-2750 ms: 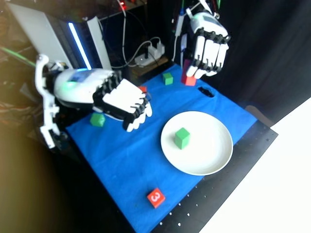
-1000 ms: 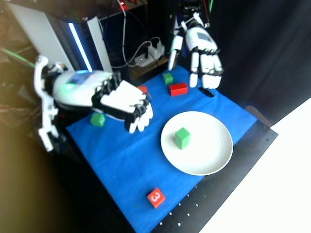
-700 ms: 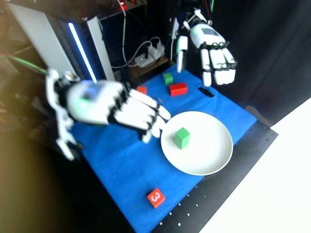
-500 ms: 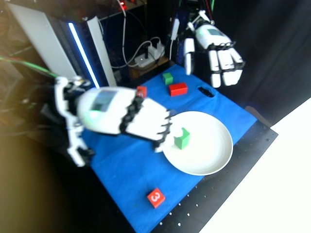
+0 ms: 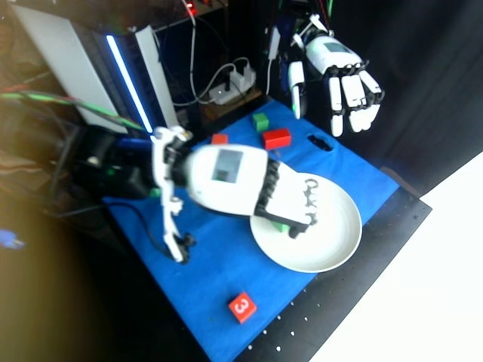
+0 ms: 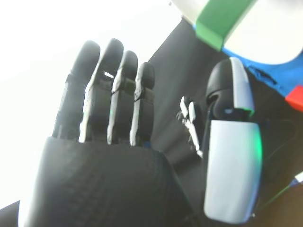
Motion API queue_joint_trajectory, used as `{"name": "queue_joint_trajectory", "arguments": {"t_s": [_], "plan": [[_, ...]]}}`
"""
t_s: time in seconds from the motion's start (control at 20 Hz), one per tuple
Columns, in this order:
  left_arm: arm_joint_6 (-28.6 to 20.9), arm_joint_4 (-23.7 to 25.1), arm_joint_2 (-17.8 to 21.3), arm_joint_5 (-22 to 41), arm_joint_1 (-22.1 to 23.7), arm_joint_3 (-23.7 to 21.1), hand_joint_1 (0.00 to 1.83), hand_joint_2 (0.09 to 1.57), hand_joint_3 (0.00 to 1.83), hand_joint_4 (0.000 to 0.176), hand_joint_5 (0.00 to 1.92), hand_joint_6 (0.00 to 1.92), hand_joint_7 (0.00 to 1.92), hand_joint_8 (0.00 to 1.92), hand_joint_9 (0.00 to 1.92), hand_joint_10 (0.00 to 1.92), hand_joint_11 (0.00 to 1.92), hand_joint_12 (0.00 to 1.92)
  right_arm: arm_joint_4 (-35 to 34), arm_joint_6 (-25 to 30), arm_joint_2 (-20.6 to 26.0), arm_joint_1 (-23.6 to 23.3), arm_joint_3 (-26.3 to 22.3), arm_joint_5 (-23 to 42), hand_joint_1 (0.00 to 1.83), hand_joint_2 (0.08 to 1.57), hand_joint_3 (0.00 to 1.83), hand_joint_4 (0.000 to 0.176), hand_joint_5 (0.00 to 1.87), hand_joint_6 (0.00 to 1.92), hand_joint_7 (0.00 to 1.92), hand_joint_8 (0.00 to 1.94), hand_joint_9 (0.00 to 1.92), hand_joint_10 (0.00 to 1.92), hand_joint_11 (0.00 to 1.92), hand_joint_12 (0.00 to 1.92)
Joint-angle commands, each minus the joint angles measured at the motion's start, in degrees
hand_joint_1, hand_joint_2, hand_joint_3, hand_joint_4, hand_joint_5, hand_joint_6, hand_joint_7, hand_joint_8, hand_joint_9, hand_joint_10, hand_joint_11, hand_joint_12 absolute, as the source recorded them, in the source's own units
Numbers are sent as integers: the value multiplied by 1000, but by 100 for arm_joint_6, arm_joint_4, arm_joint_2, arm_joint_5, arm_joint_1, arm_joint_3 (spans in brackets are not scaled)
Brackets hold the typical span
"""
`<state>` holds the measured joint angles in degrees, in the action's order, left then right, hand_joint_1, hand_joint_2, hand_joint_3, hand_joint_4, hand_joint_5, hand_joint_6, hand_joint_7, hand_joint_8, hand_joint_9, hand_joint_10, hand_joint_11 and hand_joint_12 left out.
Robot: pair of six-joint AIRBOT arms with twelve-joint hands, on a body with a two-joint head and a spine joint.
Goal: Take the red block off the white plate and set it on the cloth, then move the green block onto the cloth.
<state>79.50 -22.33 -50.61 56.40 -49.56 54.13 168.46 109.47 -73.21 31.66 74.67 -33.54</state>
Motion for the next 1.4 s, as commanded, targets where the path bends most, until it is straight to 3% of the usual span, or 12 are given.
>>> {"name": "queue_joint_trajectory", "arguments": {"t_s": [0.0,0.25,0.6,0.7,0.75,0.8,0.9,1.0,1.05,1.1,1.15,1.35], "plan": [[-1,156,-19,705,91,-33,426,1233,1,71,560,17,413,1,382,12,0,1117,31,3,-54,-124,69,-526,950,891,4,0,638,1,730,10,518,621,209,1466],[-1,186,-23,720,112,-52,398,1249,2,100,548,6,402,2,397,11,14,1127,-96,3,-466,-133,501,-75,905,883,0,0,605,3,643,6,506,323,76,1368],[-1,236,-25,724,134,-87,492,1251,0,51,581,14,408,10,436,18,9,1216,-184,2,-833,-132,928,389,1097,962,8,0,648,15,809,33,722,283,178,1520],[-1,237,-25,733,134,-94,486,1256,2,52,579,11,406,7,439,17,1,1218,-204,2,-892,-131,1001,454,1170,1023,1,0,777,7,1007,156,727,1144,474,1822],[-1,238,-25,737,134,-97,486,1256,2,52,579,11,406,7,439,17,1,1218,-204,2,-898,-131,1014,468,1170,1023,1,0,777,7,1007,156,727,1144,474,1822],[-1,241,-25,743,134,-101,490,1259,2,72,577,9,402,4,439,15,8,1217,-204,2,-898,-130,1019,474,1268,1126,28,0,855,753,971,1167,784,1235,589,1765],[-1,242,-25,753,134,-107,476,1258,2,83,572,6,403,4,429,9,1,1188,-208,2,-897,-130,1028,474,1215,1163,6,0,860,1031,899,1226,720,1056,450,1646],[-1,241,-27,755,133,-107,511,1267,2,62,572,4,407,3,422,4,0,1155,-233,2,-894,-130,1034,474,1193,1190,1,0,878,1223,803,1203,719,744,243,1571],[-1,235,-28,754,132,-106,487,1266,1,74,566,1,404,1,409,1,0,1097,-233,2,-894,-131,1032,473,1330,1157,5,0,883,1088,881,1085,808,1266,496,1466],[-1,229,-31,752,132,-102,482,1266,1,75,565,1,399,0,411,2,0,1093,-234,2,-894,-132,1031,472,1359,1156,0,0,857,1109,891,1054,838,1352,597,1407],[-1,220,-38,747,131,-96,487,1271,2,66,565,1,399,0,402,0,0,1079,-237,2,-894,-137,1027,470,1457,1156,4,0,863,1101,892,1011,837,1281,606,1689],[-1,187,-42,743,119,-97,471,1272,1,58,575,4,436,12,420,7,0,1068,-236,2,-804,-243,877,364,1356,1178,0,0,849,1216,842,1083,765,1428,534,1408]]}}
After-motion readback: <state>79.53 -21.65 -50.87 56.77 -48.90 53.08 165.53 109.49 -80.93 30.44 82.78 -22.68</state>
